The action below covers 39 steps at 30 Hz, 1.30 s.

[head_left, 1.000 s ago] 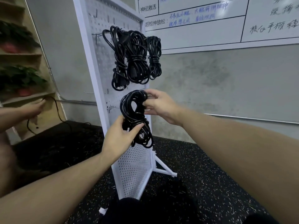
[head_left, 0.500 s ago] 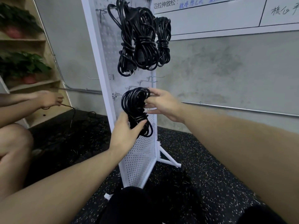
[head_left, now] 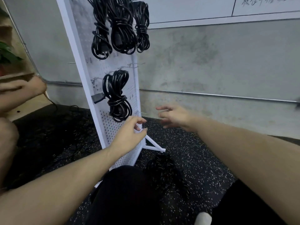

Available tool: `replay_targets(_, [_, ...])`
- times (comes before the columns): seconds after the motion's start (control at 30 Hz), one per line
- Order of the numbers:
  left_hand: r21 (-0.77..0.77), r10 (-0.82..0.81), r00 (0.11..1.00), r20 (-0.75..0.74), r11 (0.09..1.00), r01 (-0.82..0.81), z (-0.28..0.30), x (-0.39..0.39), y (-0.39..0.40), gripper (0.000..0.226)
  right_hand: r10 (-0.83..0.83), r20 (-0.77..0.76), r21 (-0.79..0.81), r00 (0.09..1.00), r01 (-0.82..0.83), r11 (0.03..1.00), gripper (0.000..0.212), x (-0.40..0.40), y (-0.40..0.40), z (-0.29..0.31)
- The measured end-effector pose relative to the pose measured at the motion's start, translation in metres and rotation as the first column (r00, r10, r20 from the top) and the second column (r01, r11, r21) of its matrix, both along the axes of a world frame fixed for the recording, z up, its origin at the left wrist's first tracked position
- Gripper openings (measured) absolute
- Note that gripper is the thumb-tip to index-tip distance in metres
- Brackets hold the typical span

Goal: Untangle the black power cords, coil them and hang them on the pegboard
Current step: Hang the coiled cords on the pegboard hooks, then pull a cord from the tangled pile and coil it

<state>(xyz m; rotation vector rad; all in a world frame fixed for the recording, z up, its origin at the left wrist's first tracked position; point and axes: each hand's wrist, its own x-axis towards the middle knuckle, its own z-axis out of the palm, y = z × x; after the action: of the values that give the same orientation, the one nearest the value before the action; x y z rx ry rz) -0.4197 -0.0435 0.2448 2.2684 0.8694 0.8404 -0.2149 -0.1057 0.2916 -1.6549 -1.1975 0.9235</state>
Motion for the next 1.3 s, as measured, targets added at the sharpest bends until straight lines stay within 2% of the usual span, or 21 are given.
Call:
replay_targets(0.13, [-0.089, -0.098, 0.990, -0.105, 0.992, 0.089, -0.024, 0.037, 0.022, 0.032, -0.091, -0.068, -0.077, 0.993, 0.086, 0.993, 0.022, 0.025, 0.001, -0.038])
replay_targets(0.3, [-0.196, -0.145, 0.959, -0.242, 0.976, 0.098, -0.079, 0.084, 0.063, 0.033, -0.144, -0.045, -0.193, 0.989, 0.133, 0.972, 0.027, 0.059, 0.019, -0.111])
replay_targets(0.4, [-0.241, -0.175, 0.927, -0.331, 0.966, 0.096, -0.123, 0.110, 0.091, 0.029, -0.169, -0.028, -0.314, 0.985, 0.152, 0.937, 0.026, 0.079, 0.040, -0.165])
replay_targets(0.53, [-0.395, -0.266, 0.841, -0.471, 0.916, 0.069, -0.199, 0.135, 0.116, 0.026, -0.174, -0.006, -0.505, 0.985, 0.147, 0.850, 0.033, 0.096, 0.064, -0.249])
replay_targets(0.67, [-0.546, -0.391, 0.747, -0.538, 0.837, 0.045, -0.282, 0.152, 0.122, 0.027, -0.070, 0.084, -0.718, 0.994, 0.110, 0.687, 0.041, 0.097, 0.076, -0.334])
replay_targets(0.8, [-0.671, -0.513, 0.649, -0.561, 0.741, 0.006, -0.328, 0.158, 0.120, 0.027, -0.044, 0.067, -0.817, 0.997, 0.080, 0.571, 0.054, 0.096, 0.082, -0.383])
replay_targets(0.93, [-0.703, -0.583, 0.574, -0.575, 0.711, 0.018, -0.352, 0.154, 0.120, 0.034, -0.111, -0.046, -0.836, 0.993, 0.022, 0.548, 0.066, 0.085, 0.087, -0.418])
replay_targets(1.03, [-0.723, -0.606, 0.576, -0.548, 0.690, 0.039, -0.356, 0.154, 0.125, 0.036, -0.178, -0.083, -0.801, 0.981, 0.041, 0.598, 0.070, 0.079, 0.091, -0.436])
replay_targets(1.1, [-0.711, -0.592, 0.611, -0.526, 0.701, 0.066, -0.352, 0.153, 0.127, 0.032, -0.271, -0.123, -0.776, 0.955, 0.078, 0.626, 0.067, 0.079, 0.092, -0.440])
replay_targets(1.23, [-0.631, -0.468, 0.752, -0.463, 0.770, 0.091, -0.338, 0.149, 0.130, 0.024, -0.269, -0.231, -0.708, 0.935, 0.028, 0.706, 0.058, 0.086, 0.091, -0.421])
replay_targets(1.3, [-0.619, -0.407, 0.823, -0.397, 0.781, 0.088, -0.326, 0.145, 0.131, 0.030, -0.261, -0.271, -0.671, 0.926, 0.012, 0.741, 0.058, 0.092, 0.090, -0.398])
